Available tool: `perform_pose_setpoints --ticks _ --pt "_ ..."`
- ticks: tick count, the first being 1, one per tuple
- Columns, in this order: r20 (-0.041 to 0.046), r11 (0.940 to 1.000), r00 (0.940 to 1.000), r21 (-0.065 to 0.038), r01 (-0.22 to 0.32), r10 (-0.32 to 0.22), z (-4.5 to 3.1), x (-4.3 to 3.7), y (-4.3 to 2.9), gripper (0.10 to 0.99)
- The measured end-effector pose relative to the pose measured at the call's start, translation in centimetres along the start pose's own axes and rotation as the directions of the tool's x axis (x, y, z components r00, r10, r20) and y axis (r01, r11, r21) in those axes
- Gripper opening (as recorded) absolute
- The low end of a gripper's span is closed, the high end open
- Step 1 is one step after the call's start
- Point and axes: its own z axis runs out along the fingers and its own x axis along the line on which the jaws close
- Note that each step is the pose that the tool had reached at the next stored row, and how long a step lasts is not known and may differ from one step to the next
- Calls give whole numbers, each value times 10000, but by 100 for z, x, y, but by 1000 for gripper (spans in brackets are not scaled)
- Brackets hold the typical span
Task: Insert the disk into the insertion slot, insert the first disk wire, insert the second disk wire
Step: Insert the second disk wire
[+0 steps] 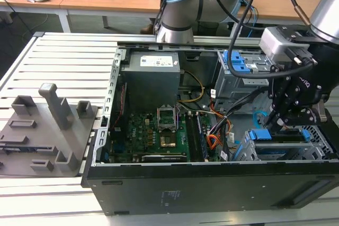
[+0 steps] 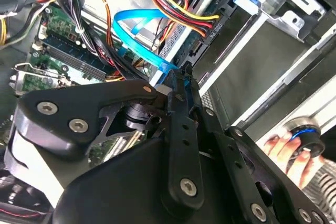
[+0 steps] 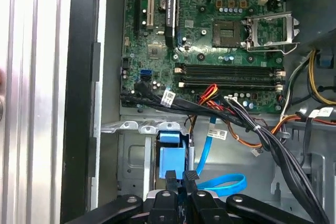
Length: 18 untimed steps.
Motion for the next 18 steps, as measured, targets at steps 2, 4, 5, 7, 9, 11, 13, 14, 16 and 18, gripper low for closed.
perform_pose_setpoints --ticks 2,4,5,7,9,11,13,14,16,18 --pt "20 9993 9993 -17 -383 383 0 0 0 161" --pt "25 9991 9991 -21 -425 425 0 0 -37 161" --pt "39 9991 9991 -28 -426 426 12 -1 -53 161" --pt "35 9991 9991 -39 -427 428 34 -1 -97 161" --pt "37 9991 9991 -42 -428 428 43 -4 -132 161" --pt "35 9991 9991 -43 -427 427 47 -6 -157 161" --pt "36 9991 9991 -44 -427 427 52 -8 -177 161" --pt "36 9991 9991 -44 -427 427 54 -8 -182 161" --pt "34 9991 9991 -45 -428 428 59 -7 -191 161" --pt "35 9991 9991 -44 -428 428 67 -8 -200 161"
